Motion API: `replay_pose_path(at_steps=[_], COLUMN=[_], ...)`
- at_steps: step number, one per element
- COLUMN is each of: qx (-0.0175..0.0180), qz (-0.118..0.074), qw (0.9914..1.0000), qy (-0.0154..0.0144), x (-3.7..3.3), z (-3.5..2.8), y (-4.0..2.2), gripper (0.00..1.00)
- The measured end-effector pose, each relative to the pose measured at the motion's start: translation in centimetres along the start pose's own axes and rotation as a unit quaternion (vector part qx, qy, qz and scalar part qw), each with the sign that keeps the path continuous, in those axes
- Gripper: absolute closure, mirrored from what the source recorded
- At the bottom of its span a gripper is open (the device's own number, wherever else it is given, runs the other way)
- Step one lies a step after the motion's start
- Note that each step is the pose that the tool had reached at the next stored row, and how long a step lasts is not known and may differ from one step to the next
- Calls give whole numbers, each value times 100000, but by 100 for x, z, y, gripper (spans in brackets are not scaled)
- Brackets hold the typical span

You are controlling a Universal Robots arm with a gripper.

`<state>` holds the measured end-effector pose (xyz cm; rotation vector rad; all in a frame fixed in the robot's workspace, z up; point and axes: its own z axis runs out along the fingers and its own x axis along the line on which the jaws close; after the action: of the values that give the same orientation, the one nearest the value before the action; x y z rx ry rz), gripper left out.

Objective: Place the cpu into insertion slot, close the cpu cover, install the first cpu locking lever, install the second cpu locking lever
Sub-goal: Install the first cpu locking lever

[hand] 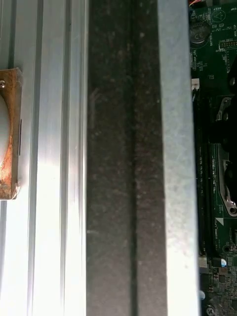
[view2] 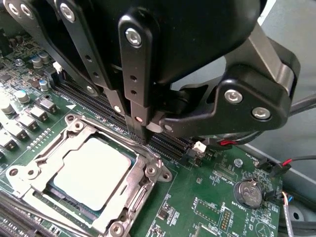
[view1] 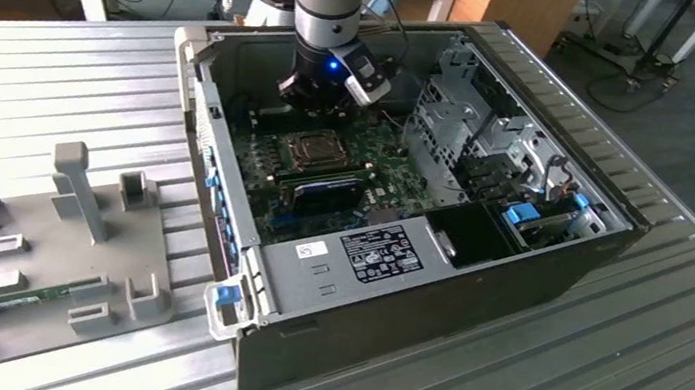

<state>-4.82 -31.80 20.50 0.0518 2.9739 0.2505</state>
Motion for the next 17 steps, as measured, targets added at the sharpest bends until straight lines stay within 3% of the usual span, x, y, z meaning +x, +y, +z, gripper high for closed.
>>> replay_pose_path(at_steps=[8,10,12,13,17], qx=[11,291,978,1516,4158], qz=[-3,-28,-45,-79,-325], qw=[100000,99999,99994,99985,99900], qy=[6,140,580,807,1594], x=[0,-1,-3,-4,-9], z=[-1,-2,-5,-8,-15], y=[0,0,1,1,3], gripper=[90,90,90,90,90])
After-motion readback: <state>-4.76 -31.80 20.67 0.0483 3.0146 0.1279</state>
